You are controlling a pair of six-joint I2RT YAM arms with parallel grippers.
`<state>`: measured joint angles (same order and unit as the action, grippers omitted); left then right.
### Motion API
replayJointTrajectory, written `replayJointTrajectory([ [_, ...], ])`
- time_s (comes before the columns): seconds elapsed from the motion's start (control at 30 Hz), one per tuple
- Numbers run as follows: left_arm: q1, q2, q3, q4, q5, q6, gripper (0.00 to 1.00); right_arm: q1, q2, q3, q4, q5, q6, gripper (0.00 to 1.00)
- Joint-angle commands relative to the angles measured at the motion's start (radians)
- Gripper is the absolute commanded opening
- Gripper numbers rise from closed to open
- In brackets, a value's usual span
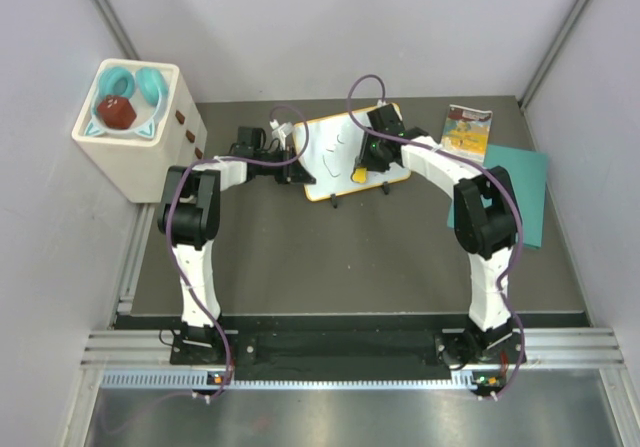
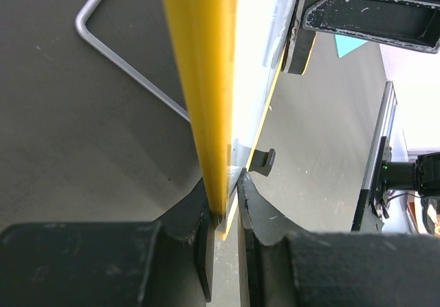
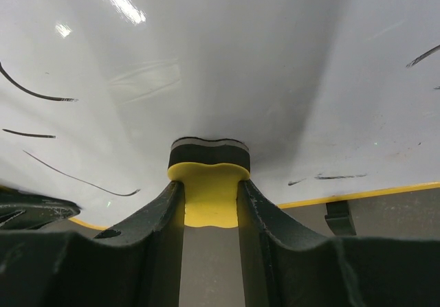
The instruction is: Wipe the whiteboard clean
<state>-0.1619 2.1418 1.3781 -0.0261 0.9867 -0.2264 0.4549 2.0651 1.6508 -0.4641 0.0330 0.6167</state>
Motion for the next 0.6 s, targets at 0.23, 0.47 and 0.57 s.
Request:
replayJointTrajectory([
  [0.23, -0.01, 0.049, -0.03, -0.095, -0.276, 0.082, 0.0, -0.094, -0.008, -0.028, 0.133, 0.243, -0.026, 0.0],
  [0.47, -0.01, 0.047, -0.03, -0.095, -0.278, 0.082, 0.0, -0.094, -0.028, 0.015, 0.147, 0.236, -0.037, 0.0],
  [0.57, -0.011, 0.049, -0.03, -0.095, -0.278, 0.084, 0.0, -0.093, -0.011, 0.038, 0.142, 0.194, -0.031, 0.0],
])
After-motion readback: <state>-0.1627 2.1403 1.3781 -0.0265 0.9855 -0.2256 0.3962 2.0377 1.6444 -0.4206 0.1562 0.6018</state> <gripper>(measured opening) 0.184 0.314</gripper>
